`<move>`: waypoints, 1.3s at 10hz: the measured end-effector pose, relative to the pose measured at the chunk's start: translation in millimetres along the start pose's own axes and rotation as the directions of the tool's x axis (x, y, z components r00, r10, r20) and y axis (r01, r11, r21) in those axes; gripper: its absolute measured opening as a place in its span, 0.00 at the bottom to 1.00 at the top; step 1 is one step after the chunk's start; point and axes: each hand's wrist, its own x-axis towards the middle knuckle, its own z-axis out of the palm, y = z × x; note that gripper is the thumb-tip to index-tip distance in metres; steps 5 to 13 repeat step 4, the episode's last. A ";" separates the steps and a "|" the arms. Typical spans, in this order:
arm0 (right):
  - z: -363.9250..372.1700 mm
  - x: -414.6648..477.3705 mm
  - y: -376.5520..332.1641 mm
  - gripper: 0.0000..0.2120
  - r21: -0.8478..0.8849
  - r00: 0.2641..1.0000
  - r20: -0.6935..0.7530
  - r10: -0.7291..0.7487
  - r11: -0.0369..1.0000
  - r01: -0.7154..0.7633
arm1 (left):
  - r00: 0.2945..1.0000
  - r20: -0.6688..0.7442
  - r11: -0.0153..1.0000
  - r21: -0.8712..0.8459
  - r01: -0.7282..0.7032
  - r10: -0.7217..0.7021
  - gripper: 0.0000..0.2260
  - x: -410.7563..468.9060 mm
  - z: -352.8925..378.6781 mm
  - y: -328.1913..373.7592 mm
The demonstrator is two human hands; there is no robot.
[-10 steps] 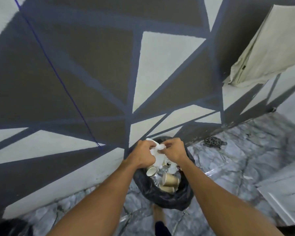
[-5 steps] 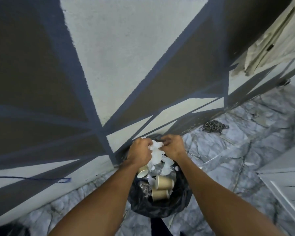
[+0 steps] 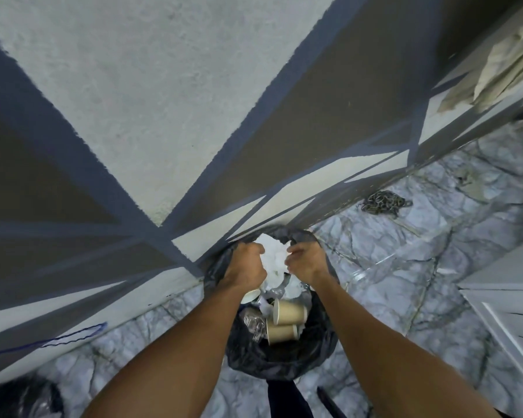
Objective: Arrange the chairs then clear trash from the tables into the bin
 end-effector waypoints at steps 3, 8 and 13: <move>14.7 -26.9 9.1 0.07 -0.001 0.995 0.012 -0.097 0.995 0.097 | 0.999 -0.054 1.000 -0.011 -0.006 0.006 0.16 -35.1 -0.4 -14.5; 22.7 -43.4 -4.7 0.07 -0.060 0.978 0.005 -0.210 0.976 0.210 | 0.996 -0.090 0.999 -0.037 0.008 -0.011 0.19 -48.0 -6.5 -22.8; 22.7 -43.4 -4.7 0.07 -0.060 0.978 0.005 -0.210 0.976 0.210 | 0.996 -0.090 0.999 -0.037 0.008 -0.011 0.19 -48.0 -6.5 -22.8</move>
